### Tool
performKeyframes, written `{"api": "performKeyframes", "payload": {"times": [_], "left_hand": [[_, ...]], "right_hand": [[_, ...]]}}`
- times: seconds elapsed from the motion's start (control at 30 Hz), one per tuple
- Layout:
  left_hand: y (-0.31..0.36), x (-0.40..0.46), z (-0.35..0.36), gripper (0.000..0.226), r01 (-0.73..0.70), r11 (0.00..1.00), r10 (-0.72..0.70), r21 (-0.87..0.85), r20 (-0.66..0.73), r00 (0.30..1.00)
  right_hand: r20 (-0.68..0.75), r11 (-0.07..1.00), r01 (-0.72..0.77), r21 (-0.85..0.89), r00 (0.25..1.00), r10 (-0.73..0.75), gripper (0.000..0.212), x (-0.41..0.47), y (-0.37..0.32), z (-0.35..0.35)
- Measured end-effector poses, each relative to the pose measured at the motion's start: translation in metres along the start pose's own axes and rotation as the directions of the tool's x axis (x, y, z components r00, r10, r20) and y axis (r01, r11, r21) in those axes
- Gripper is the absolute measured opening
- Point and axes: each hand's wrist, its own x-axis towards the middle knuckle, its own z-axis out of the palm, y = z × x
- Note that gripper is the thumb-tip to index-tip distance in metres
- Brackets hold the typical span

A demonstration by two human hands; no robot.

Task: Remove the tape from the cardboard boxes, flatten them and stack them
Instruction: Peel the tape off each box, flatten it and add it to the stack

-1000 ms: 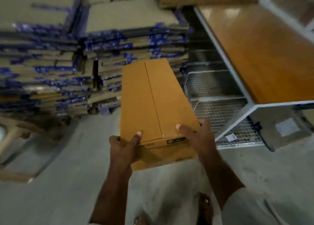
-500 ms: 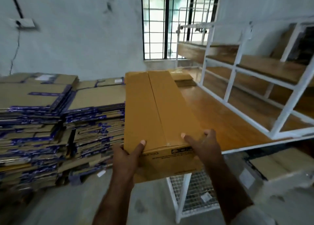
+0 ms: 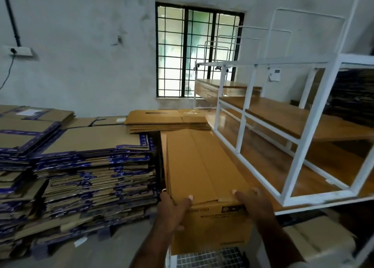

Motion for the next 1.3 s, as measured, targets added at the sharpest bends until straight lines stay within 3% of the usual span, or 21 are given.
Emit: {"api": "performKeyframes", "payload": {"times": [0.13, 0.23, 0.33, 0.5, 0.63, 0.83, 0.97, 1.03, 1.17, 1.3], "left_hand": [[-0.016, 0.04, 0.035, 0.115, -0.084, 0.974, 0.096, 0.211, -0.049, 0.994], [0.005, 0.037, 0.044, 0.089, -0.182, 0.879, 0.195, 0.44, 0.015, 0.981], [0.012, 0.054, 0.052, 0.065, -0.266, 0.77, 0.261, 0.58, 0.095, 0.961], [0.01, 0.08, 0.062, 0.063, -0.263, 0.732, 0.242, 0.628, 0.121, 0.963], [0.004, 0.092, 0.065, 0.068, -0.264, 0.761, 0.239, 0.592, 0.123, 0.963], [0.01, 0.088, 0.075, 0.061, -0.304, 0.78, 0.315, 0.547, 0.077, 0.946], [0.015, 0.081, 0.095, 0.05, -0.267, 0.601, 0.405, 0.753, 0.0, 0.914], [0.019, 0.079, 0.107, 0.047, -0.25, 0.588, 0.414, 0.769, -0.02, 0.91], [0.015, 0.08, 0.116, 0.054, -0.29, 0.631, 0.425, 0.72, -0.009, 0.905], [0.008, 0.08, 0.119, 0.067, -0.294, 0.695, 0.4, 0.656, -0.014, 0.916]], "right_hand": [[0.0, 0.997, 0.055, -0.059, 0.998, -0.055, 0.075, 0.031, 0.005, -0.006], [0.03, 0.989, 0.101, -0.106, 0.995, -0.098, 0.084, 0.053, -0.001, -0.004], [0.049, 0.989, 0.105, -0.105, 0.994, -0.1, 0.076, 0.073, -0.003, -0.003], [0.045, 0.99, 0.085, -0.117, 0.996, -0.08, 0.079, 0.097, -0.002, 0.0], [0.023, 0.986, 0.097, -0.137, 0.995, -0.095, 0.097, 0.113, 0.002, 0.005], [0.052, 0.972, 0.157, -0.174, 0.987, -0.15, 0.074, 0.128, 0.002, 0.004], [0.097, 0.97, 0.204, -0.135, 0.977, -0.192, 0.075, 0.135, 0.008, -0.004], [0.137, 0.968, 0.22, -0.12, 0.969, -0.203, 0.076, 0.139, 0.013, -0.011], [0.132, 0.994, 0.104, 0.038, 0.985, -0.109, 0.104, 0.154, 0.034, -0.024], [0.217, 0.991, 0.0, 0.134, 0.976, -0.029, 0.123, 0.167, 0.053, -0.021]]}}
